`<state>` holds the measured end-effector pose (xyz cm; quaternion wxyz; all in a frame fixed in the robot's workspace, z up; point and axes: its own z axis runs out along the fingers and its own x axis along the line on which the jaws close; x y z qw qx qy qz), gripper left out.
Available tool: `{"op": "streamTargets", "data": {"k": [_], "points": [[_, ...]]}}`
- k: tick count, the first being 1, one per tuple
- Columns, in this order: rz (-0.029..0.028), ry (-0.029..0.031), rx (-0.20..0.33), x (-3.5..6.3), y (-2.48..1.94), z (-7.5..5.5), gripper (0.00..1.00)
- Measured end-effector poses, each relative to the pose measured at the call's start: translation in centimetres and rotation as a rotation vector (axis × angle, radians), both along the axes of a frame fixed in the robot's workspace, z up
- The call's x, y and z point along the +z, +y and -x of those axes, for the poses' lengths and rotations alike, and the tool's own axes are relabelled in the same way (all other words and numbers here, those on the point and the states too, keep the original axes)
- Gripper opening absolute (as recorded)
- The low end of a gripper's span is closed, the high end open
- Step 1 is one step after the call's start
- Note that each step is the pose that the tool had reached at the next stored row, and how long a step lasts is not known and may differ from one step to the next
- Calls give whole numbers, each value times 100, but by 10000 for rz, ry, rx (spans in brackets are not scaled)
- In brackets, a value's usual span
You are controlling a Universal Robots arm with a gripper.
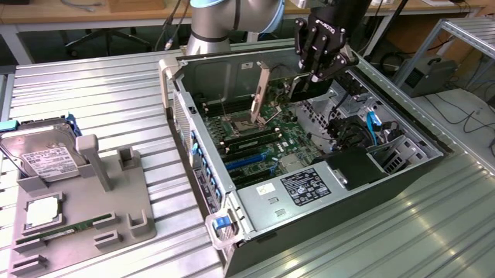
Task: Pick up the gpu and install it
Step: 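Insert the gpu into the slot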
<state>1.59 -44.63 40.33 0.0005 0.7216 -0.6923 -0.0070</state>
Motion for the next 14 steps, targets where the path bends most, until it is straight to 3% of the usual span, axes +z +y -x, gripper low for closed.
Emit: {"op": "streamTargets", "data": {"k": [14], "points": [[-2, -1, 0, -33, 0, 4, 27]]}}
